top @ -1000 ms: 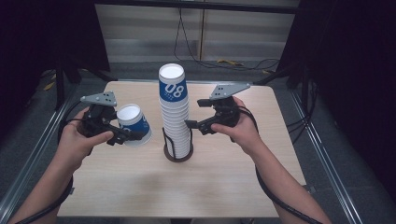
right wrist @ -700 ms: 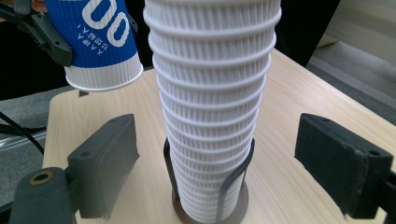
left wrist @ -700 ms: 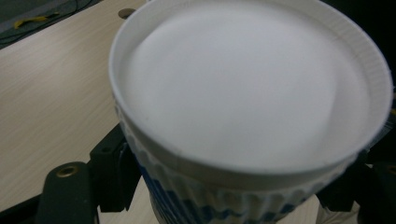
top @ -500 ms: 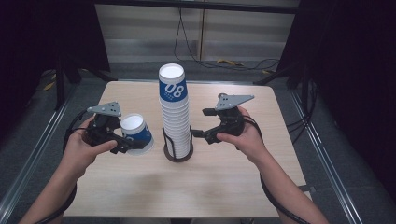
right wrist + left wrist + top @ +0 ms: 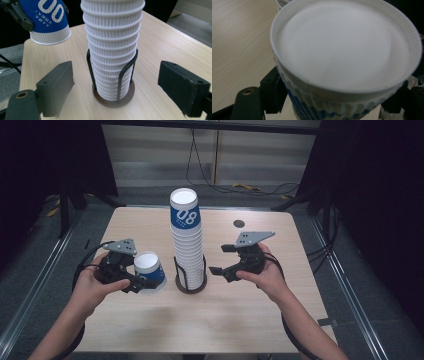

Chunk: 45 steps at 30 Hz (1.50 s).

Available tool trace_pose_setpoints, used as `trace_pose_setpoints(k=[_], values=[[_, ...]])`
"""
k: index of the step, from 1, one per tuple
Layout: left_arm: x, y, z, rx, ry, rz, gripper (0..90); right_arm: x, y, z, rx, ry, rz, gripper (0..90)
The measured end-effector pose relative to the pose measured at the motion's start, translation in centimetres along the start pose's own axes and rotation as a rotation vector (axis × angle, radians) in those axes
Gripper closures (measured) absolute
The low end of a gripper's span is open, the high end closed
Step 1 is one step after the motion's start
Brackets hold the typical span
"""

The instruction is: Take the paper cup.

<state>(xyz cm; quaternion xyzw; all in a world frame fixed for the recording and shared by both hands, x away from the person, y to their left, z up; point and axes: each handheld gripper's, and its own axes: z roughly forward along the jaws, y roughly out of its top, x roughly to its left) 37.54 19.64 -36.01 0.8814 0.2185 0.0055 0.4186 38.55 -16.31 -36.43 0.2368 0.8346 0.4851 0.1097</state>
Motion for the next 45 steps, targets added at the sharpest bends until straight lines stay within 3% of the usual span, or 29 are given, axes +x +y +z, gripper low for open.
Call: trace_pose_setpoints(k=[13,15,22,26,45], values=[[-1.1,-0.1,2.0,0.097,-0.003,0.05,23.1,0.3,-2.1,0.2,0.026,0.003,-0.003,12.8],[-1.3,0.0,2.4,0.133,-0.01,0.073,23.2,0.3,-2.4,0.3,0.028,0.005,0.0,12.8],[-1.6,0.0,3.4,0.184,-0.031,0.096,23.4,0.4,-3.1,0.4,0.029,0.016,0.002,12.8],[-1.9,0.1,3.7,0.193,-0.039,0.082,23.4,0.5,-3.5,0.4,0.029,0.016,0.004,12.8],[-2.7,0.4,5.4,0.276,-0.064,0.124,23.9,0.3,-5.3,0.3,0.028,0.011,0.027,12.8]])
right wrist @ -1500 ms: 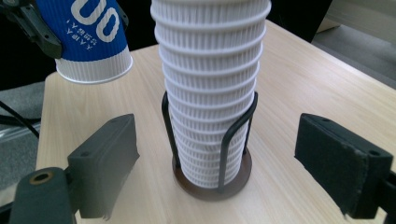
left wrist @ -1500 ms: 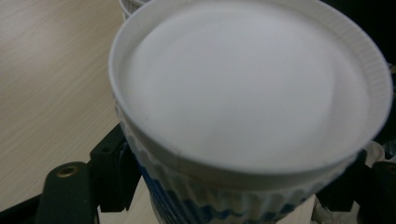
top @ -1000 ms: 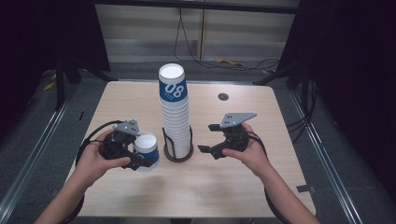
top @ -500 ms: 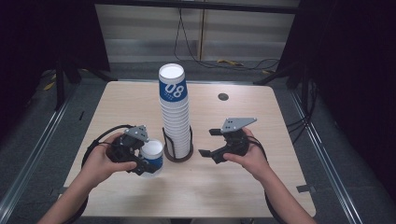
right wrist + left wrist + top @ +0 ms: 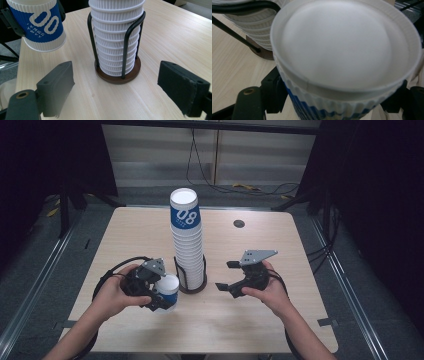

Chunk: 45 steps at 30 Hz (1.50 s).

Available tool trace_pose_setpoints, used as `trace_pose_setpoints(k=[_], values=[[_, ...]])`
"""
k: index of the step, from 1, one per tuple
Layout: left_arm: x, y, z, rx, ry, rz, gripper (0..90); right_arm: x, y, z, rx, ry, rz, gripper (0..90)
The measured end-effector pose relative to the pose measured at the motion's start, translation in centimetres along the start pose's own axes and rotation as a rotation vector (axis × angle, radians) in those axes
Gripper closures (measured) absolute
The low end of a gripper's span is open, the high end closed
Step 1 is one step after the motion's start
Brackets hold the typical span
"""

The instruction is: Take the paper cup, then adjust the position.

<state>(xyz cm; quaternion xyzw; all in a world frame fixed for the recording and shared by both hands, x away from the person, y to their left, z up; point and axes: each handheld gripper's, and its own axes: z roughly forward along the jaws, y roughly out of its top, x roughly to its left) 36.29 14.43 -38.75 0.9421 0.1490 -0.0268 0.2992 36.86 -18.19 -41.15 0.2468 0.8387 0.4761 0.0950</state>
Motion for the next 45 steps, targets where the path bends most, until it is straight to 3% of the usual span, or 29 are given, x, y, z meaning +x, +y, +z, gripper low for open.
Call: trace_pose_setpoints(k=[12,25,26,32,34,35,37,40,41,42,43,45], values=[[-0.5,0.5,1.2,0.085,-0.008,0.039,23.9,0.2,-1.4,0.4,0.015,0.006,0.01,12.9],[-0.8,1.5,2.6,0.166,-0.022,0.083,23.9,0.7,-2.3,0.7,0.039,0.008,-0.014,13.0],[-1.0,1.6,2.7,0.168,-0.02,0.07,23.9,0.7,-2.3,0.7,0.04,0.009,-0.015,13.0],[-1.1,2.5,3.1,0.218,-0.021,0.112,23.9,0.9,-2.6,0.8,0.051,0.01,-0.022,13.0],[-1.2,2.6,3.2,0.22,-0.023,0.109,23.9,0.9,-2.7,0.8,0.051,0.012,-0.022,13.0],[-1.5,2.7,3.4,0.207,-0.024,0.086,23.9,1.0,-2.8,0.9,0.051,0.012,-0.022,13.0],[-1.6,3.2,3.7,0.262,-0.027,0.128,23.9,1.1,-3.0,0.9,0.061,0.016,-0.029,13.0],[-1.8,3.8,3.9,0.278,-0.022,0.136,23.9,1.3,-3.0,0.9,0.07,0.013,-0.045,13.0],[-1.8,3.8,3.9,0.278,-0.022,0.136,23.9,1.3,-3.1,0.9,0.071,0.015,-0.044,13.0],[-2.1,4.0,4.2,0.254,-0.026,0.104,23.9,1.3,-3.1,0.9,0.074,0.018,-0.047,13.0],[-2.0,4.2,4.3,0.277,-0.029,0.136,23.9,1.3,-3.1,0.9,0.077,0.017,-0.049,13.0],[-2.1,4.4,4.4,0.289,-0.035,0.145,23.9,1.4,-3.1,0.8,0.075,0.018,-0.048,13.0]])
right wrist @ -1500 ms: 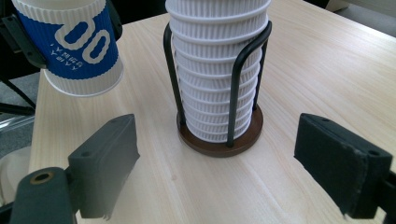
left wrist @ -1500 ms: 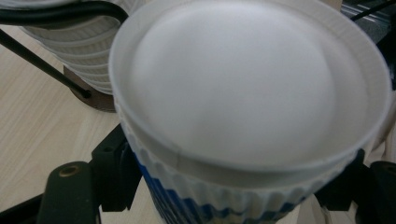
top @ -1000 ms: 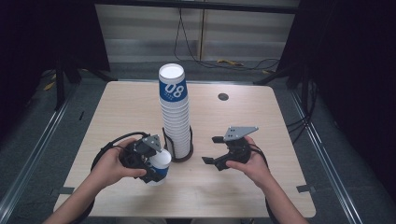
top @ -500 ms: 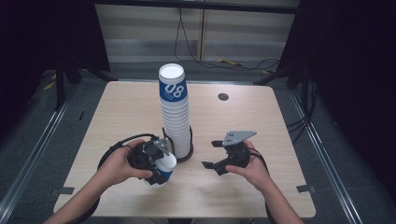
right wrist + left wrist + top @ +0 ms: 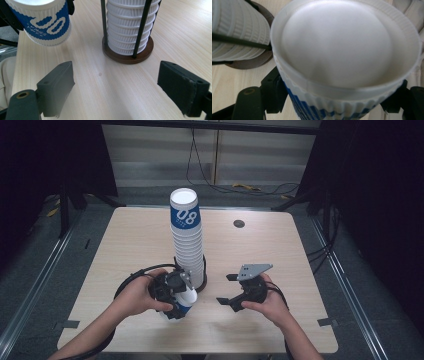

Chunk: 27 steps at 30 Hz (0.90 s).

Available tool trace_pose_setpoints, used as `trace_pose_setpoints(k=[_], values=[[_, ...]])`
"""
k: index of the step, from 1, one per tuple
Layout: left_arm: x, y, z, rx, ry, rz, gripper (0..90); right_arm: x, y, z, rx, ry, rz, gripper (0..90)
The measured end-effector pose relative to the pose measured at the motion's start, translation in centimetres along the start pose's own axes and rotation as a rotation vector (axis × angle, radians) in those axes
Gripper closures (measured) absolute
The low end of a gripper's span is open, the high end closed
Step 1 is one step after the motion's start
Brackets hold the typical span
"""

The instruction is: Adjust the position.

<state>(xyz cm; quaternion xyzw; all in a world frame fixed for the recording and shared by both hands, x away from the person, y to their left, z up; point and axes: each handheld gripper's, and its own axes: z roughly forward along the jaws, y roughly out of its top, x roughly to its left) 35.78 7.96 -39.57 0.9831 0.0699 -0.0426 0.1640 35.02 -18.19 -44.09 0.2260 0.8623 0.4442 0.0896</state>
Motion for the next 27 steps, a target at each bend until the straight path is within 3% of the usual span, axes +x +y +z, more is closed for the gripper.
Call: trace_pose_setpoints(k=[2,3,4,14,26,27], values=[[-0.1,0.3,0.1,0.005,0.002,0.004,23.8,0.0,0.0,-0.1,-0.004,0.001,0.002,13.0],[0.0,0.5,0.1,0.007,-0.002,0.026,23.8,0.0,0.0,-0.1,-0.002,0.001,0.001,13.0],[-0.2,0.5,0.2,-0.002,-0.005,-0.004,23.8,0.0,-0.1,-0.2,-0.001,0.0,0.0,13.1],[0.0,1.6,0.1,-0.003,-0.001,0.005,23.9,0.2,0.0,-0.1,-0.005,0.019,-0.007,13.2],[0.1,2.1,0.7,-0.039,0.008,-0.011,23.9,0.6,0.5,-0.4,-0.028,0.058,-0.008,13.3],[0.3,2.3,0.6,-0.022,0.012,0.025,23.9,0.6,0.6,-0.4,-0.029,0.057,-0.01,13.3]])
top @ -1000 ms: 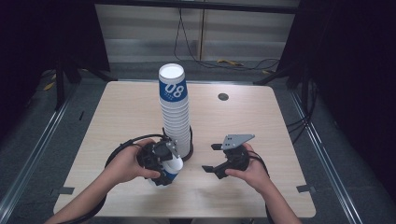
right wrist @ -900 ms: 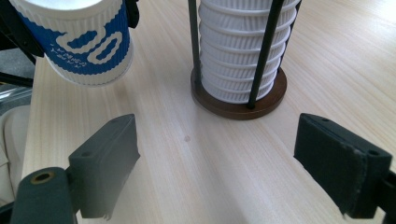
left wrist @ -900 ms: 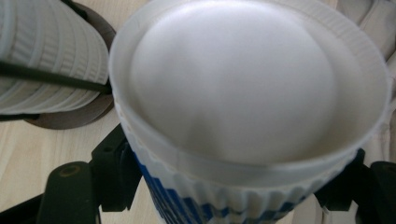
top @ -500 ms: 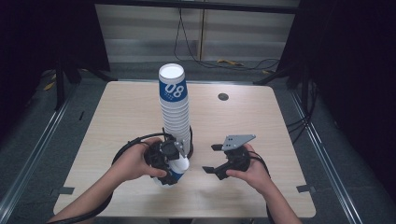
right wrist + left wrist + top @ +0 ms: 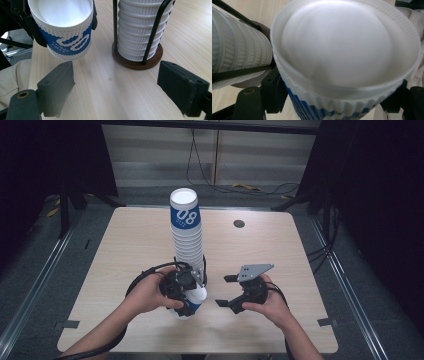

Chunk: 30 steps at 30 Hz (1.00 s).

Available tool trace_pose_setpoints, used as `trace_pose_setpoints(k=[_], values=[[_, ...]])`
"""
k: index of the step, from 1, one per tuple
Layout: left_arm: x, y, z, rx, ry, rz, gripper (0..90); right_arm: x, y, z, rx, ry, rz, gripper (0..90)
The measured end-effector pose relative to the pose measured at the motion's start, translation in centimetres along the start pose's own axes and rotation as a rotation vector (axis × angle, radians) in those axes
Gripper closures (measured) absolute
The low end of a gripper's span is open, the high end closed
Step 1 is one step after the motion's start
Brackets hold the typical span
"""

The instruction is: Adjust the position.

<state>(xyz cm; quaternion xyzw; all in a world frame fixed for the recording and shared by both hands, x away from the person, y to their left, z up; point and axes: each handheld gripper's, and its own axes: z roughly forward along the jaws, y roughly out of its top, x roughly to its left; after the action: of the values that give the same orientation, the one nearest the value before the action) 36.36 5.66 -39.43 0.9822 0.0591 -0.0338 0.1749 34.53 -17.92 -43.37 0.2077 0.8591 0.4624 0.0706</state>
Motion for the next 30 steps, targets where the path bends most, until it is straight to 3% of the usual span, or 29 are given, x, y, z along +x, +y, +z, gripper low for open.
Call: trace_pose_setpoints(k=[1,4,7,16,30], values=[[-0.3,0.0,0.1,-0.007,-0.002,-0.039,23.9,0.0,0.1,0.0,-0.001,0.003,-0.003,13.3],[-0.1,0.5,0.2,-0.004,0.004,-0.002,23.9,0.2,0.3,0.1,0.002,0.014,-0.012,13.3],[-0.3,0.7,0.5,-0.009,0.001,-0.019,23.9,0.4,0.4,0.1,0.011,0.018,-0.026,13.3],[-0.1,1.2,0.9,-0.005,0.014,0.003,23.8,0.6,0.6,0.1,0.012,0.03,-0.031,13.3],[-0.1,2.2,1.4,-0.013,0.025,-0.011,23.9,0.8,0.9,-0.1,0.007,0.04,-0.037,13.4]])
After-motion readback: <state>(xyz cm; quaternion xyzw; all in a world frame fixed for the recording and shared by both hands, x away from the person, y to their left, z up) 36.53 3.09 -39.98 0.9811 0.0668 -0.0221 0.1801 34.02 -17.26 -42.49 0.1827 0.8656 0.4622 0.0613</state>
